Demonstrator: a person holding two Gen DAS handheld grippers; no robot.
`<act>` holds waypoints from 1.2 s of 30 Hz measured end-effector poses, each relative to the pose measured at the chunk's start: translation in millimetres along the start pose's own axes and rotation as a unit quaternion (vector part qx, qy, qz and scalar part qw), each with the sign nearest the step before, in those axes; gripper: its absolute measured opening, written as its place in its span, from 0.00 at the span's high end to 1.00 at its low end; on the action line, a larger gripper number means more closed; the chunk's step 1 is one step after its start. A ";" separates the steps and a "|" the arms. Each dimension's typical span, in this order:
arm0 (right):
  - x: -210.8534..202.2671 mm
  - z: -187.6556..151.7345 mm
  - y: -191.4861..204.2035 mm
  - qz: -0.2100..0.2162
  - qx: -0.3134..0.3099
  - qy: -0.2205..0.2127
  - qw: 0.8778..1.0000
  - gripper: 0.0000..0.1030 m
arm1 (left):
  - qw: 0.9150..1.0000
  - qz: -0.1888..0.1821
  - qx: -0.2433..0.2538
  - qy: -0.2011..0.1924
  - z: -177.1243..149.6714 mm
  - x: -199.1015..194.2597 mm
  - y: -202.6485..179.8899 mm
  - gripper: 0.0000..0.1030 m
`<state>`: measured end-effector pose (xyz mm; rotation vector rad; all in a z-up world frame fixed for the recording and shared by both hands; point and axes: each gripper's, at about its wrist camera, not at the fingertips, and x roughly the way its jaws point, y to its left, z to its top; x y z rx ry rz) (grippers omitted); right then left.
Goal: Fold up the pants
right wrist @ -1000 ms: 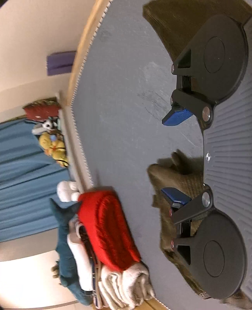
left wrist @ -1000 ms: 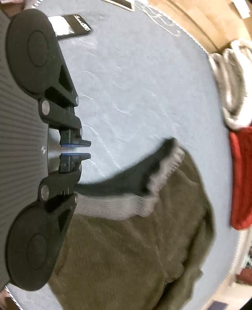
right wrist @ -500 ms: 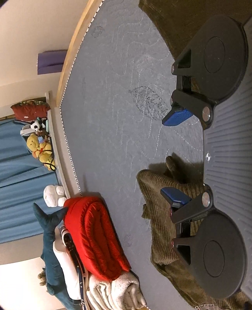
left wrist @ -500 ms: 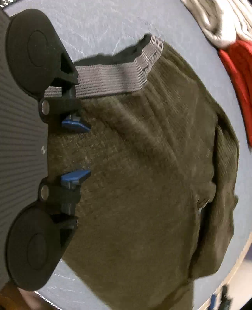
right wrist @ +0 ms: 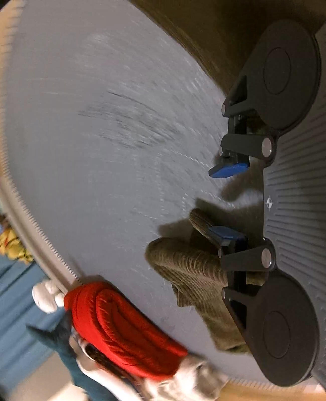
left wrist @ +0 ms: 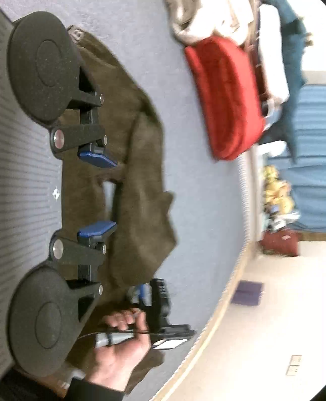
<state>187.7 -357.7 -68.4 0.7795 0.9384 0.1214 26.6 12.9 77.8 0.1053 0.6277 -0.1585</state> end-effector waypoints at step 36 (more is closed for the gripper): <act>36.5 14.6 24.1 0.072 -0.011 0.028 0.997 0.29 | 0.991 0.060 0.008 0.122 -36.9 87.8 2.6 0.40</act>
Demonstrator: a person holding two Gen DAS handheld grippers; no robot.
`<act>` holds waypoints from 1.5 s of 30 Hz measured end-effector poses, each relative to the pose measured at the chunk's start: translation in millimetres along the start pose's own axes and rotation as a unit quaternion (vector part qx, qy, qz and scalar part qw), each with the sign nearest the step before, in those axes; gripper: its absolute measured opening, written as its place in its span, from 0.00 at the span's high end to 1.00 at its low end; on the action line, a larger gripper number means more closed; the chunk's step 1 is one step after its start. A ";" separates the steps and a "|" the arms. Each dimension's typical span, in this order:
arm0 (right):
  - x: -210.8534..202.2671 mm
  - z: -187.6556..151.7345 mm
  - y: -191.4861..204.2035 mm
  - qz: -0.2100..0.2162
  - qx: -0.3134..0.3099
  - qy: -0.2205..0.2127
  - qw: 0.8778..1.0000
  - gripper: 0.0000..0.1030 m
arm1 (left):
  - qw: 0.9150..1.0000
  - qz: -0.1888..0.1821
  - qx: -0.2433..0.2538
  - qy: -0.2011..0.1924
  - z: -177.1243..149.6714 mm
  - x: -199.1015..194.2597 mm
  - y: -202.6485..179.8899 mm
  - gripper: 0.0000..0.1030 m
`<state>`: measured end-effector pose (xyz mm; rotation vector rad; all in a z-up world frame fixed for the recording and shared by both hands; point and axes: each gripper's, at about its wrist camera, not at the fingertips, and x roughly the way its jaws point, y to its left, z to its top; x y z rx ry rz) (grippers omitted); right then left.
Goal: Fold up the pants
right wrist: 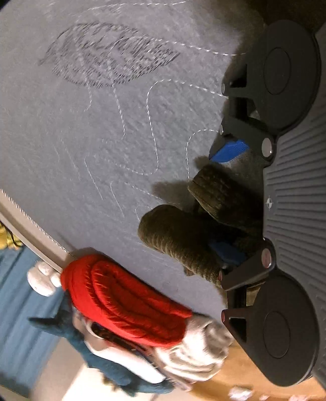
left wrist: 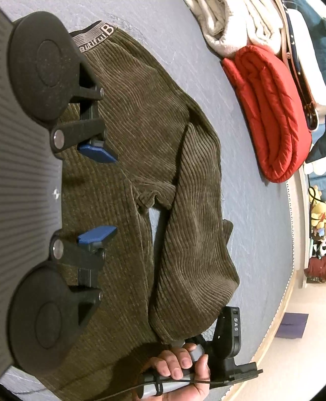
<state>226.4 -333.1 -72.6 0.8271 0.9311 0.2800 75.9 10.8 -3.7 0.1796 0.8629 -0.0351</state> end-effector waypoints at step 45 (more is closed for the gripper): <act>-155.6 68.3 -142.7 -0.227 0.029 -0.179 0.957 0.88 | 0.996 -0.049 -0.067 -0.028 25.9 62.5 25.5 0.40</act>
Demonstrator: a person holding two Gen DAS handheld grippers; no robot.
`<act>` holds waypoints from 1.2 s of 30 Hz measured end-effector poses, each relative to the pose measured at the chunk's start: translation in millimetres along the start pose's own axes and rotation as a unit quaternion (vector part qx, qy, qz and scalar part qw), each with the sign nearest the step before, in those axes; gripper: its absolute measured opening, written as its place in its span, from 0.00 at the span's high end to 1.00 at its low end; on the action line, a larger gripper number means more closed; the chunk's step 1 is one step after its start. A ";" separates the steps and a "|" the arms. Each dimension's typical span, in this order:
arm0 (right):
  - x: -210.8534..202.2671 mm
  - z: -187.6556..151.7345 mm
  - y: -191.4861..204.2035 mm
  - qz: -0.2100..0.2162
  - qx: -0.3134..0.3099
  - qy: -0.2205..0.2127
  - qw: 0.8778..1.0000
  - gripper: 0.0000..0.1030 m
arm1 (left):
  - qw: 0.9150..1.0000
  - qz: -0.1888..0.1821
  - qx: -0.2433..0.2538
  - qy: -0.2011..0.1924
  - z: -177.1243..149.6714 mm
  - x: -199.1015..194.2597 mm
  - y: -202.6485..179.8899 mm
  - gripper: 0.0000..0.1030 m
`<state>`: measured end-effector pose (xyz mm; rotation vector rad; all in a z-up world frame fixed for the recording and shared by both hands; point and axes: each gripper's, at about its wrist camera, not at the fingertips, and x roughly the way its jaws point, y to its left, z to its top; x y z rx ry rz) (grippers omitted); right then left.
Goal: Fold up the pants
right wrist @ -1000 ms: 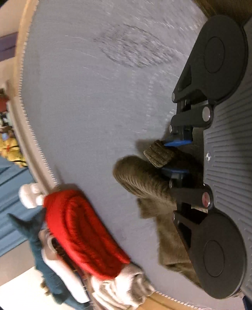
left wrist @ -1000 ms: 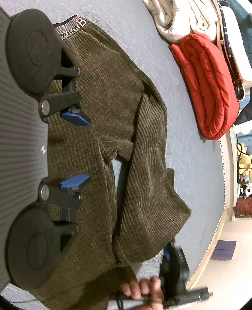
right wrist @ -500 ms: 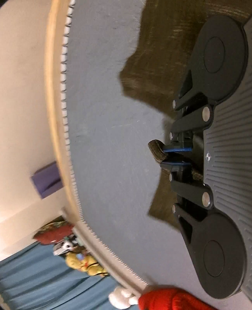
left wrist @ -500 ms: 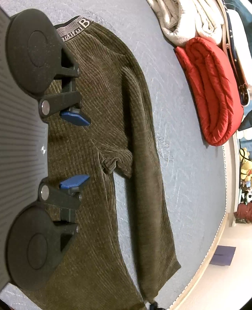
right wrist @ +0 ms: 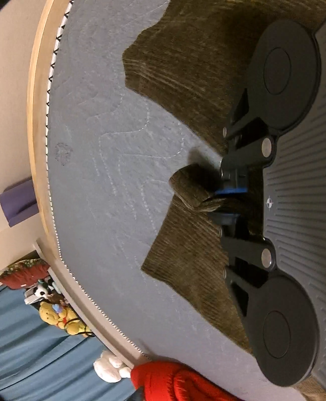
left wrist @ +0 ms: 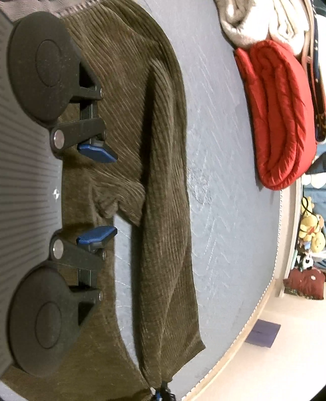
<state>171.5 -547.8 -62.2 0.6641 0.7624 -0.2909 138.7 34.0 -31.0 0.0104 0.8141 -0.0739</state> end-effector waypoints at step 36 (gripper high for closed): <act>-23.9 49.4 -31.9 -0.124 0.008 -0.084 0.989 0.48 | 0.994 -0.094 0.023 0.039 18.8 -6.7 21.4 0.33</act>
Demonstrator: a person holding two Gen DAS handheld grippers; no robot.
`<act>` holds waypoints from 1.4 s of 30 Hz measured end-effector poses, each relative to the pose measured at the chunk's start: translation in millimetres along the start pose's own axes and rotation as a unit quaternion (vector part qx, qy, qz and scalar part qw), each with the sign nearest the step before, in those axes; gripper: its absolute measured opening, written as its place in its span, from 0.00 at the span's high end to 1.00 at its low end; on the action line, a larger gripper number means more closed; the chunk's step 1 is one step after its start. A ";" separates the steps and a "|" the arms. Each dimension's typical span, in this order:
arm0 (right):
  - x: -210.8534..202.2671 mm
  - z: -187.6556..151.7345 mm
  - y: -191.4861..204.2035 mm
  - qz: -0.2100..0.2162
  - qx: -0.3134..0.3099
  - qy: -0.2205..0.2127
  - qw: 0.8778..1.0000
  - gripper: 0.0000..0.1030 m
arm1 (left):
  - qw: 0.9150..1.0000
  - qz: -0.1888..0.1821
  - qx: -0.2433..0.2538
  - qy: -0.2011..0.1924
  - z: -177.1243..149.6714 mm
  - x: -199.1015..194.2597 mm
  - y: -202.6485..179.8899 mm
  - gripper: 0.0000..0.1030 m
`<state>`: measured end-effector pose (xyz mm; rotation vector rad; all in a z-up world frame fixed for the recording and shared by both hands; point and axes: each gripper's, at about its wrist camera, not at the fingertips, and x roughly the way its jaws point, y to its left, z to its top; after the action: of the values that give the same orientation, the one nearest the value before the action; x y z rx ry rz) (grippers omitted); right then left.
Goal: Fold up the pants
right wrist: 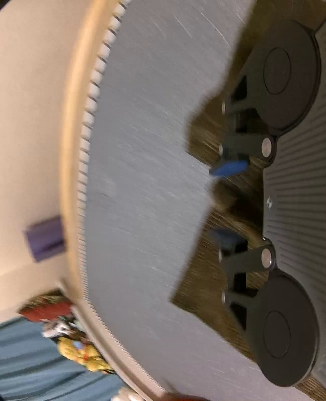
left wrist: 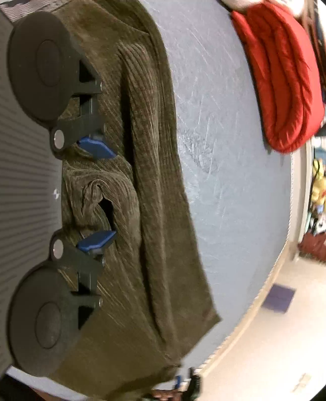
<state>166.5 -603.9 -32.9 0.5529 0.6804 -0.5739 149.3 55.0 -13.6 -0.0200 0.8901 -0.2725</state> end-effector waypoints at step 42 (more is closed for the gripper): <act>175.9 38.7 173.9 0.077 -0.236 -0.037 0.968 0.88 | 0.998 0.058 0.002 0.002 -1.5 11.7 -22.4 0.33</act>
<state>407.4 -558.2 -83.7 0.1358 0.6693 -0.2698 150.0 30.7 -20.6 0.0368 0.8912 -0.1657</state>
